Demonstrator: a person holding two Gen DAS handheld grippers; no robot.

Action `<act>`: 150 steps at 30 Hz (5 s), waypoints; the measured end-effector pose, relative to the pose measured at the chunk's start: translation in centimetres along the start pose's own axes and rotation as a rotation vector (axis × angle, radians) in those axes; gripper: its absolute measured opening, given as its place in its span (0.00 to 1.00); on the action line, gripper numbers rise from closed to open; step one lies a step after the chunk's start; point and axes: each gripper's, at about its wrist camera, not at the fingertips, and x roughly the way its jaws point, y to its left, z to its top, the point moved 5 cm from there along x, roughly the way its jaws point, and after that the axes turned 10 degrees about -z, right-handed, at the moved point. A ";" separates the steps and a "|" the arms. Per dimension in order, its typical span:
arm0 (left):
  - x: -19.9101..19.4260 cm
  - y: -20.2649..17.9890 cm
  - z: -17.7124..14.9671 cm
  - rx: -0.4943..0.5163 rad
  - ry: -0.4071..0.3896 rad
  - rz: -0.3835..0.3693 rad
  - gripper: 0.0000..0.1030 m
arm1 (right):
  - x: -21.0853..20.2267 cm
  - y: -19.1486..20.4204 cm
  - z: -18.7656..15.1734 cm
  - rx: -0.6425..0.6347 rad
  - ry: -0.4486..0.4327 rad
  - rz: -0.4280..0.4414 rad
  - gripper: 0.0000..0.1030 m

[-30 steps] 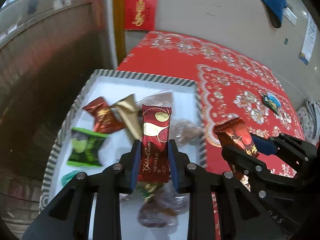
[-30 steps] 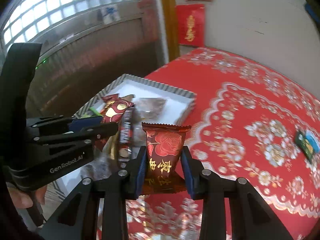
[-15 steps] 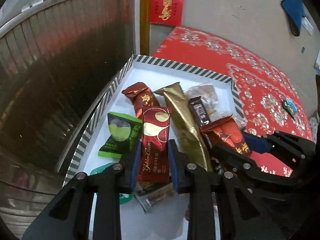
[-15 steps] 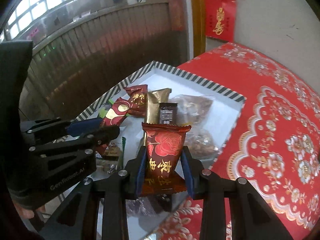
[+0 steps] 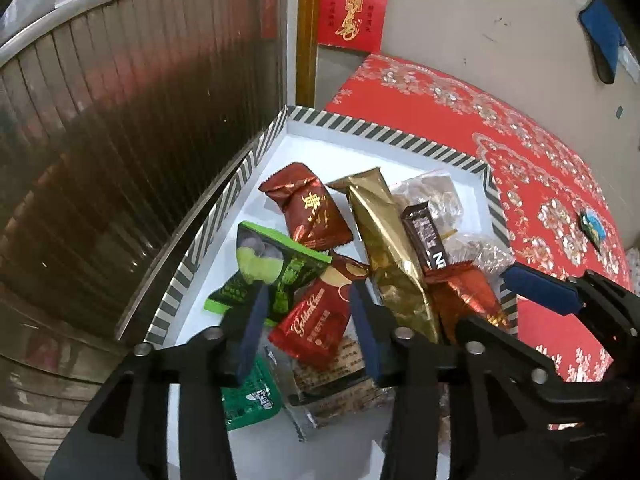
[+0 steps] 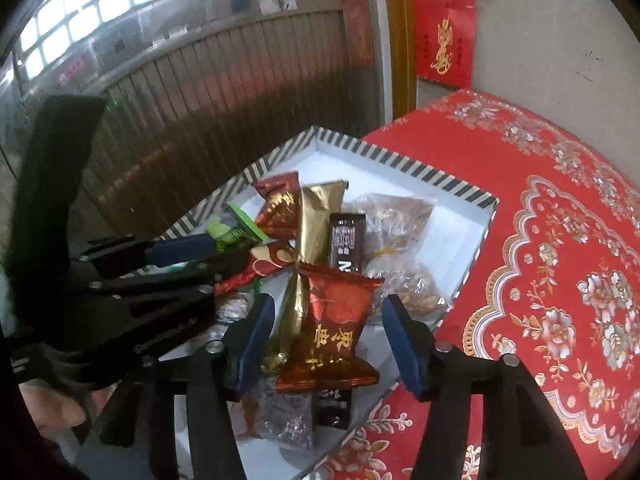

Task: Organize snacks
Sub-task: 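Open both tools over the tray, releasing both candies, then move both tools back to the green cracker packet and blue-white packet, then grasp the green cracker packet with the left tool while the right tool grasps the blue-white packet, then carry the green packet with the left tool while the right tool carries the blue-white packet to the tray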

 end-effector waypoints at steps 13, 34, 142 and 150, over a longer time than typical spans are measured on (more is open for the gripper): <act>-2.2 -3.8 1.3 0.062 -0.067 -0.010 0.63 | -3.2 -3.1 -0.7 0.051 -0.056 -0.037 0.63; 1.3 -22.1 0.8 0.240 0.073 -0.221 0.63 | -7.5 -21.0 -9.0 0.306 -0.009 -0.245 0.71; 3.6 -27.0 -2.1 0.362 0.021 -0.180 0.41 | -9.2 -25.6 -13.4 0.433 -0.026 -0.310 0.29; 2.1 -23.8 -2.5 0.331 -0.007 -0.161 0.42 | -9.4 -21.9 -12.4 0.400 -0.041 -0.277 0.29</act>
